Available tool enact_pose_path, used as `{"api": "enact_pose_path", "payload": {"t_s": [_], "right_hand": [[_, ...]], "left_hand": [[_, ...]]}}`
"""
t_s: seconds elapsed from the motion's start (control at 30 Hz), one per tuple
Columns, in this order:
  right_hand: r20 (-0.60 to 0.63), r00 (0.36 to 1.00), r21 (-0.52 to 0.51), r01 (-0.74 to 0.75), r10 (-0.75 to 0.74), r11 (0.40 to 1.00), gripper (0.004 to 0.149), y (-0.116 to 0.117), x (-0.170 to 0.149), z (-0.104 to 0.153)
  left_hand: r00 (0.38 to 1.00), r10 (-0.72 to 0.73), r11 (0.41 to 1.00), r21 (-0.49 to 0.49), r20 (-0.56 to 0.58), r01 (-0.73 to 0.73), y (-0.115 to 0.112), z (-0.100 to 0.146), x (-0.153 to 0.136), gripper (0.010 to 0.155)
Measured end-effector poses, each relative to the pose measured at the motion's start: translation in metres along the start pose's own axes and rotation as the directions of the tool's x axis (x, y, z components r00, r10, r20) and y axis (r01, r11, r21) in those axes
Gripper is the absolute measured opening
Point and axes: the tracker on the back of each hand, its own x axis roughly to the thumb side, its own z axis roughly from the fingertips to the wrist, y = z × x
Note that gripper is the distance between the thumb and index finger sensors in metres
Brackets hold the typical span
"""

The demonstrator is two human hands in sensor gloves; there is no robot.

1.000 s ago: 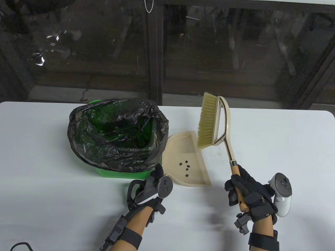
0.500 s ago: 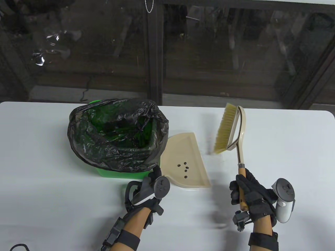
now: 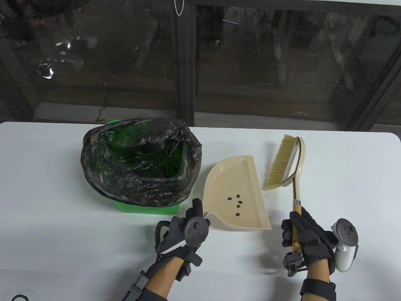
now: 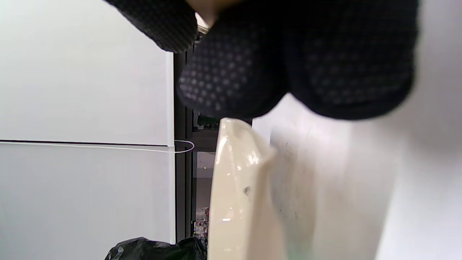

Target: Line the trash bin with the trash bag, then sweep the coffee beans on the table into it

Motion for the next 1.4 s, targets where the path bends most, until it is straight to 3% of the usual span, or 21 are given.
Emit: {"api": "enact_pose_path", "payload": {"t_s": [0.33,0.6,0.77,1.07,1.4], "right_hand": [[-0.018,1.0,0.023,-0.021,0.021,1.0,0.069,0.004,-0.004,-0.001],[-0.015,0.998,0.038,-0.058,0.059,0.998,0.069,0.005,-0.004,-0.001],[-0.012,0.997,0.052,-0.078,0.079,0.996,0.069,0.006,-0.003,-0.001],[-0.02,0.994,0.074,-0.108,0.11,0.991,0.07,0.005,-0.003,-0.002],[-0.023,0.99,0.09,-0.133,0.136,0.987,0.07,0.005,-0.002,-0.001]], "left_hand": [[0.997,0.05,0.994,0.091,0.058,-0.055,0.067,0.018,0.02,0.066],[0.997,0.076,0.983,0.164,0.034,-0.081,0.134,0.024,0.011,0.066],[0.996,0.078,0.969,0.238,-0.047,-0.065,0.171,0.03,-0.017,0.066],[0.98,0.044,0.952,0.305,-0.195,0.018,0.214,0.049,-0.08,0.066],[0.921,-0.173,0.909,0.303,-0.348,0.285,0.232,0.069,-0.13,0.067]]}}
